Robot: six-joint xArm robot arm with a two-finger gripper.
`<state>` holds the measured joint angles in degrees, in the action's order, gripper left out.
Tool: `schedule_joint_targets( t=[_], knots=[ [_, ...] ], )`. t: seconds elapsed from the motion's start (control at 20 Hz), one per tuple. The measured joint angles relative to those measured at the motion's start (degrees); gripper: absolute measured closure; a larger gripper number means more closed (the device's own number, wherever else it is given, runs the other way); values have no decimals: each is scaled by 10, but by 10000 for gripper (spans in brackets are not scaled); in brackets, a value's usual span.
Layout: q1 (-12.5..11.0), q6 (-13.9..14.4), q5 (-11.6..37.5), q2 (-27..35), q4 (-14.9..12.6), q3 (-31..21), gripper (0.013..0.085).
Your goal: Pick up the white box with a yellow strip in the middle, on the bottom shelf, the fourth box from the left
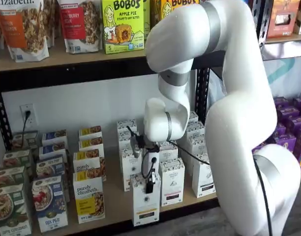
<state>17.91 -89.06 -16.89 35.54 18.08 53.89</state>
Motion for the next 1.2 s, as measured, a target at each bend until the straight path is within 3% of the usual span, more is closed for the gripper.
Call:
schedule_joint_targets(
  t=[0.2,0.65,1.2],
  knots=[
    [6,26,8,-42,-22,-50,450],
    [15,45,6,-132,-32,-144,450],
    [24,50,-3,-229,-27,-218,450]
  ],
)
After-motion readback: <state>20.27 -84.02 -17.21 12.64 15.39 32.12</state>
